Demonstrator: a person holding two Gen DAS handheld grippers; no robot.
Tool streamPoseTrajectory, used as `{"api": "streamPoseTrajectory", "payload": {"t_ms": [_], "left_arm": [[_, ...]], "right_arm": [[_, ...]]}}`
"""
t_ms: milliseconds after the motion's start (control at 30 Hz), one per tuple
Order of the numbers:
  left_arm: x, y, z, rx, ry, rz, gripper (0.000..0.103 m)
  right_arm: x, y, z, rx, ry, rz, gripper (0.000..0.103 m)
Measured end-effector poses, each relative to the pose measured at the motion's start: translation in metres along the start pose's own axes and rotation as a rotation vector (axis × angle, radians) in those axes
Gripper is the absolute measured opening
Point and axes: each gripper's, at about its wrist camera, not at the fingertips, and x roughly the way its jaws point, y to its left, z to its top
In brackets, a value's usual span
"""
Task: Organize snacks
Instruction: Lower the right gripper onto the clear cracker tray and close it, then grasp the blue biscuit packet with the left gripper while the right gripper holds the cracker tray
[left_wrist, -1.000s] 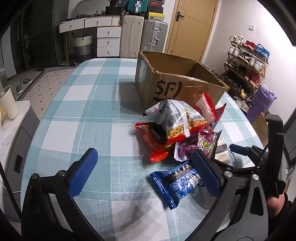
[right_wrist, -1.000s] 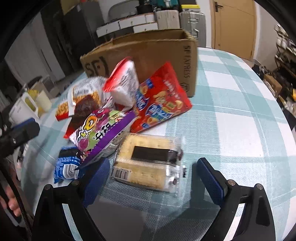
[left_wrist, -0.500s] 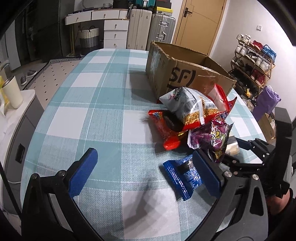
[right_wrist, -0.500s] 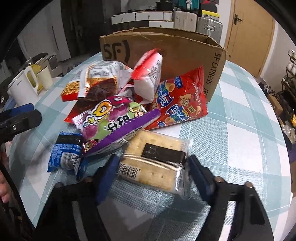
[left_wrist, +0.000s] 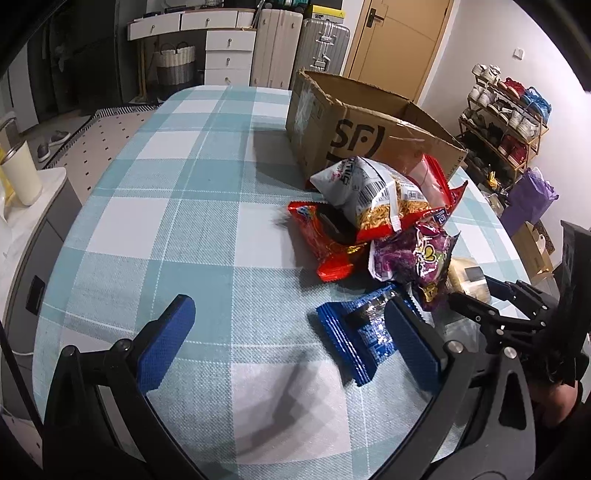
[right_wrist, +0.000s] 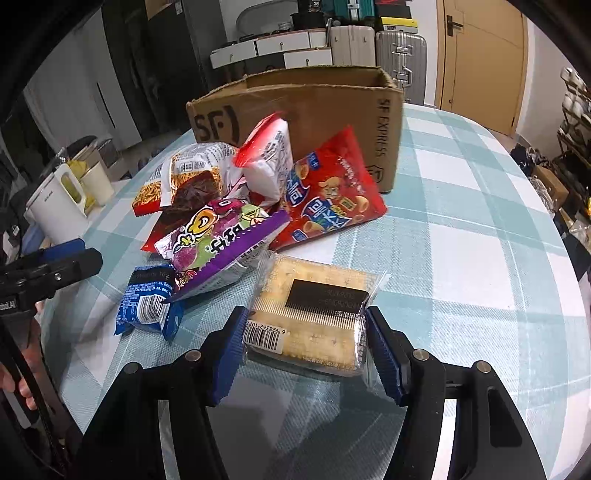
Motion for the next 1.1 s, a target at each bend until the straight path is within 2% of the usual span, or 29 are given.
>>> {"api": "streamPoseTrajectory", "payload": {"t_ms": [567,800,1100], "left_arm": [[0.020,-0.036,-0.010,0.032,0.107,-0.046,0.102],[0.037,-0.047,-0.011,0.034,0.158,0.004,0.102],[0.050,-0.064,-0.008,0.049,0.179,0.011,0.102]], "right_arm": [[-0.026,-0.019,-0.017,0.053,-0.063,0.037,0.064],[-0.028,-0.026,-0.022,0.071,-0.068,0.052,0.064],[-0.033,-0.033,-0.027,0.082,-0.085,0.058,0.064]]}}
